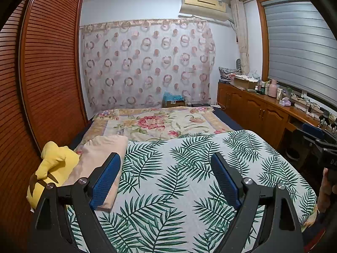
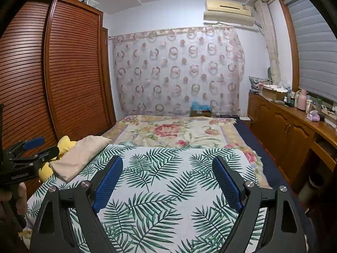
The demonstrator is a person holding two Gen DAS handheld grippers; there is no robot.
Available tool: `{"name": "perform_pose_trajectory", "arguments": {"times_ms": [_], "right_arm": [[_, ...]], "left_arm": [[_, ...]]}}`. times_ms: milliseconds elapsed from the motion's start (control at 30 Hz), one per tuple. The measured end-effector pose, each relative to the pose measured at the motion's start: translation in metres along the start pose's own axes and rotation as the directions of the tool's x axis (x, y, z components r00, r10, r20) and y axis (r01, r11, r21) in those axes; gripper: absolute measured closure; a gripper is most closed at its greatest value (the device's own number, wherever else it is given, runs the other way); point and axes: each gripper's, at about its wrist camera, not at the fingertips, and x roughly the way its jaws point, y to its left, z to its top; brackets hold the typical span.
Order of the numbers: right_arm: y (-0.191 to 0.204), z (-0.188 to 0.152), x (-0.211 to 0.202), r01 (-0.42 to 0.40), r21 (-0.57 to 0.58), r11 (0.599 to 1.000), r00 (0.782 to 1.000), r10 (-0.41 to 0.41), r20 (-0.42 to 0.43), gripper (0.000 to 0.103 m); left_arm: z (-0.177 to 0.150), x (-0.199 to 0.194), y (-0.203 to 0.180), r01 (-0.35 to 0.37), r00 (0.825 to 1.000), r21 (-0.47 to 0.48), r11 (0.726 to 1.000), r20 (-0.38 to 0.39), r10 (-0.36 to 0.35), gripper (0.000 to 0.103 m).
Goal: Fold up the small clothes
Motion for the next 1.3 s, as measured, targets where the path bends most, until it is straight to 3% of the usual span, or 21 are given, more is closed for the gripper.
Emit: {"name": "perform_pose_trajectory", "arguments": {"times_ms": [1300], "right_arm": [[-0.031, 0.006, -0.003, -0.02, -0.005, 1.0, 1.0, 0.02, -0.012, 0.015]], "left_arm": [[0.0, 0.0, 0.001, -0.004, 1.0, -0.001, 1.0, -0.002, 0.004, 0.015]]}}
